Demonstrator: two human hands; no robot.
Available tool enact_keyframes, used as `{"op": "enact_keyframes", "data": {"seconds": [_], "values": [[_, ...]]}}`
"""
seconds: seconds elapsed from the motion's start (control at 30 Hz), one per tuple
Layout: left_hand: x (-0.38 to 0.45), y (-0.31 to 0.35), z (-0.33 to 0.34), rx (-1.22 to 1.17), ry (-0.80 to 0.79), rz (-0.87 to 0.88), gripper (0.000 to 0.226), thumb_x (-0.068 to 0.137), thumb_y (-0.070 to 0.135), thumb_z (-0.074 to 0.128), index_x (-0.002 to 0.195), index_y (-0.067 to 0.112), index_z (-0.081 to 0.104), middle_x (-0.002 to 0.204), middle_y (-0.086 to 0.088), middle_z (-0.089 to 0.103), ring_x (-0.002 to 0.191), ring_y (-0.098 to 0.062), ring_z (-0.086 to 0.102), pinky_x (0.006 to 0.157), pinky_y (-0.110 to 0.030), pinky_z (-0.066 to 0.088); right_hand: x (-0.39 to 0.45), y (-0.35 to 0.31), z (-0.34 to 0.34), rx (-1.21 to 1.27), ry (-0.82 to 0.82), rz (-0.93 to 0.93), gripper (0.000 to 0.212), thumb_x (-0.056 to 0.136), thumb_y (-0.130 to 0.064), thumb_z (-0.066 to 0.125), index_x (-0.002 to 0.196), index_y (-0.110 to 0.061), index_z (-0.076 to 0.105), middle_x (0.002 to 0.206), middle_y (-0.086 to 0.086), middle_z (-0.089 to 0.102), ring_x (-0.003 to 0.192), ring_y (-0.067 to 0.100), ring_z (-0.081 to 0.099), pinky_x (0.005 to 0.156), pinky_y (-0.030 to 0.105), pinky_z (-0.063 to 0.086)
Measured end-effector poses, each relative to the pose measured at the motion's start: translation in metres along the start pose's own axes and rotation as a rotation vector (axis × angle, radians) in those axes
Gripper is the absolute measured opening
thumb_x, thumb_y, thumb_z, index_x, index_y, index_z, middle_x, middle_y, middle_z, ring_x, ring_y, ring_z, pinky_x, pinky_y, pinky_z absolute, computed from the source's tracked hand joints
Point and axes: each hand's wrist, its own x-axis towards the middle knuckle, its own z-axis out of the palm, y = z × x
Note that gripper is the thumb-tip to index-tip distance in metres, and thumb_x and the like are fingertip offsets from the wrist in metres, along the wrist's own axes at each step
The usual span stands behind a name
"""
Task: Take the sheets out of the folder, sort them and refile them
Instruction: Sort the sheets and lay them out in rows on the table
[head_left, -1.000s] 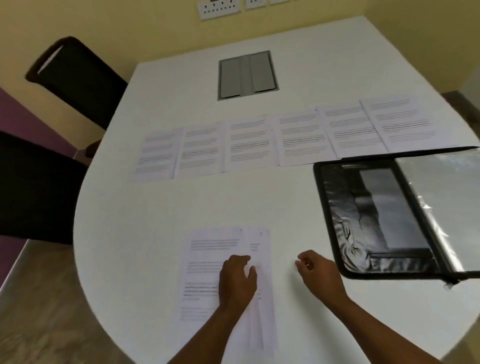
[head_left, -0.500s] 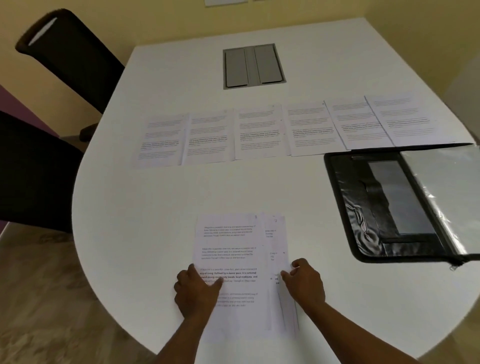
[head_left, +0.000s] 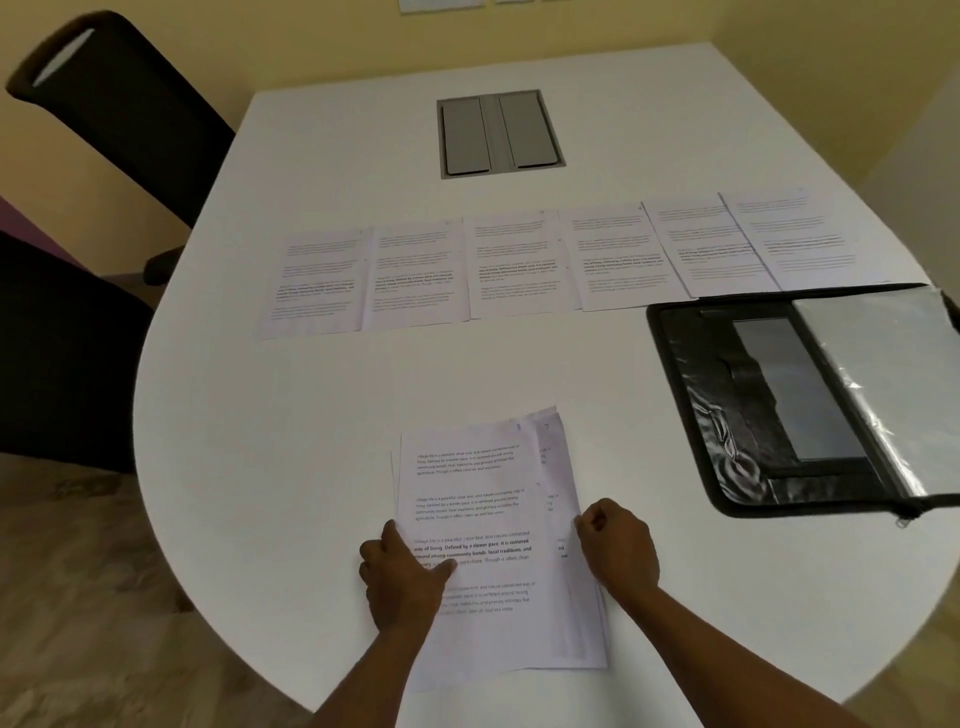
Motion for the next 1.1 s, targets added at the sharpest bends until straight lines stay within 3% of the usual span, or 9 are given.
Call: {"op": "enact_keyframes", "data": {"seconds": [0.1,0.2,0.3,0.37,0.43,0.63,0.87,1.1], "values": [[0.000,-0.001,0.001,-0.037,-0.004,0.009,0.098,0.067,0.035,0.086,0.144,0.011,0.030,0.133,-0.014,0.037,0.122,-0.032,0.041,0.093,-0.043,0.047,-0.001,-0.002,-0.011,-0.159,0.066,-0.064,0.016,0.095,-0.031,0.056,0.083,-0.021,0.061,0.077,-0.009,0.061,0.065,0.006,0.054,0.051,0.022,0.034],[-0.002,0.001,0.003,-0.053,-0.005,0.027,0.094,0.068,0.032,0.086,0.142,0.010,0.032,0.130,-0.015,0.039,0.119,-0.032,0.044,0.092,-0.042,0.048,-0.001,0.002,-0.015,-0.307,0.062,-0.136,0.016,0.098,-0.032,0.053,0.089,-0.022,0.060,0.084,-0.009,0.059,0.069,0.009,0.052,0.056,0.024,0.038],[-0.003,0.004,0.005,-0.056,-0.004,0.036,0.094,0.068,0.030,0.086,0.143,0.010,0.033,0.131,-0.016,0.039,0.120,-0.032,0.044,0.092,-0.042,0.047,0.001,0.007,-0.011,-0.196,0.015,-0.100,0.016,0.096,-0.031,0.056,0.105,-0.019,0.062,0.102,-0.003,0.065,0.083,0.013,0.058,0.069,0.025,0.042],[-0.004,0.005,0.005,-0.045,-0.002,0.043,0.093,0.069,0.030,0.085,0.143,0.010,0.032,0.131,-0.016,0.039,0.120,-0.032,0.043,0.092,-0.042,0.047,0.004,0.007,-0.006,-0.100,-0.033,-0.052,0.035,0.094,-0.031,0.061,0.124,-0.014,0.058,0.118,0.003,0.062,0.104,0.019,0.060,0.082,0.026,0.044],[-0.005,0.006,0.006,-0.045,0.003,0.058,0.092,0.069,0.028,0.085,0.142,0.009,0.033,0.129,-0.015,0.039,0.119,-0.033,0.043,0.091,-0.042,0.047,0.007,0.004,-0.003,-0.074,-0.069,-0.044,0.045,0.093,-0.031,0.063,0.133,-0.012,0.053,0.124,0.006,0.060,0.112,0.021,0.058,0.090,0.029,0.044],[-0.009,0.009,0.006,-0.079,0.013,0.061,0.092,0.069,0.021,0.086,0.142,0.007,0.032,0.128,-0.017,0.038,0.119,-0.032,0.043,0.094,-0.041,0.047,0.010,-0.007,0.004,-0.068,-0.055,-0.059,0.043,0.090,-0.033,0.066,0.129,-0.016,0.058,0.127,0.003,0.058,0.113,0.018,0.058,0.090,0.030,0.047],[-0.007,0.008,0.007,-0.082,-0.002,0.070,0.098,0.070,0.022,0.085,0.147,0.009,0.027,0.134,-0.017,0.043,0.124,-0.032,0.039,0.099,-0.043,0.042,0.011,-0.008,0.008,-0.068,-0.039,-0.008,0.061,0.087,-0.033,0.069,0.139,-0.014,0.043,0.136,0.007,0.048,0.124,0.024,0.048,0.095,0.037,0.045],[-0.004,0.009,0.006,-0.049,-0.022,0.077,0.096,0.071,0.025,0.084,0.147,0.011,0.027,0.135,-0.014,0.042,0.125,-0.031,0.038,0.100,-0.042,0.040,0.019,-0.008,0.011,-0.037,-0.043,-0.019,0.052,0.085,-0.034,0.073,0.129,-0.013,0.055,0.126,0.009,0.053,0.114,0.025,0.055,0.093,0.040,0.051]]}}
